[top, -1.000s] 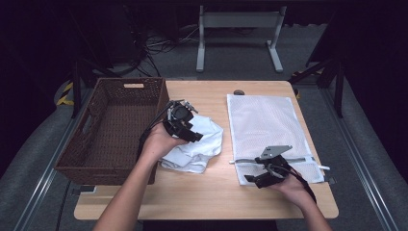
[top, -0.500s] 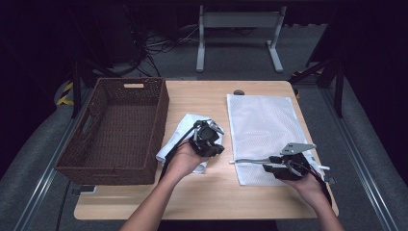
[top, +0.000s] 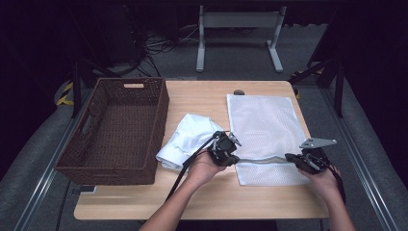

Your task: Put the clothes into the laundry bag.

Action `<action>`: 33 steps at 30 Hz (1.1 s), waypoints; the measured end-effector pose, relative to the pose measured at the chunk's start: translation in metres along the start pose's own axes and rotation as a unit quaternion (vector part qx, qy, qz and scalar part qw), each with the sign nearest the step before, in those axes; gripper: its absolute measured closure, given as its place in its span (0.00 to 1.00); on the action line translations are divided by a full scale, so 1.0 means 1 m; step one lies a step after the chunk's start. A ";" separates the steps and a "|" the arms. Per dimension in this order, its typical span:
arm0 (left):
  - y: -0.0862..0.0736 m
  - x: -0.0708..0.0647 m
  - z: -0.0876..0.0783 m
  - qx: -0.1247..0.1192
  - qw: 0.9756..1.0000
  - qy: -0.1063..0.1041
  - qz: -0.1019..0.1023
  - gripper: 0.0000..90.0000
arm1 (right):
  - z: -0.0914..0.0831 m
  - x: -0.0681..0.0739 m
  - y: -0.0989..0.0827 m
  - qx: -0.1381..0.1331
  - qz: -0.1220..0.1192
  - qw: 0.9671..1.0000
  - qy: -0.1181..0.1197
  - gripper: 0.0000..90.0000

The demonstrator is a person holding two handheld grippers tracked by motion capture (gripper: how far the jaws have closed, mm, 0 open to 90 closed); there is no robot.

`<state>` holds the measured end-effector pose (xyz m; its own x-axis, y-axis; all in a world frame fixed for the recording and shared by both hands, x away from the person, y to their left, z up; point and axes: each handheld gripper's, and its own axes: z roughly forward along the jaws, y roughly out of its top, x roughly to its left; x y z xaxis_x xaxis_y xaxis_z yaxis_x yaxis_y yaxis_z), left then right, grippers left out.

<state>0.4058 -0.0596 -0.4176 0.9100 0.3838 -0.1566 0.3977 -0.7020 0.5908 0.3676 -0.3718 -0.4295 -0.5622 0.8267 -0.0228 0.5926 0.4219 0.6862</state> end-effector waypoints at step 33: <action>-0.008 0.012 0.025 0.050 0.997 0.063 -0.008 1.00 | 0.009 -0.013 -0.012 0.059 0.002 0.997 -0.039 1.00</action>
<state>0.4163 -0.0643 -0.4446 0.8840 0.4635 -0.0606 0.4273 -0.7486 0.5069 0.3731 -0.3844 -0.4438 -0.5149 0.8535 -0.0800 0.6615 0.4549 0.5962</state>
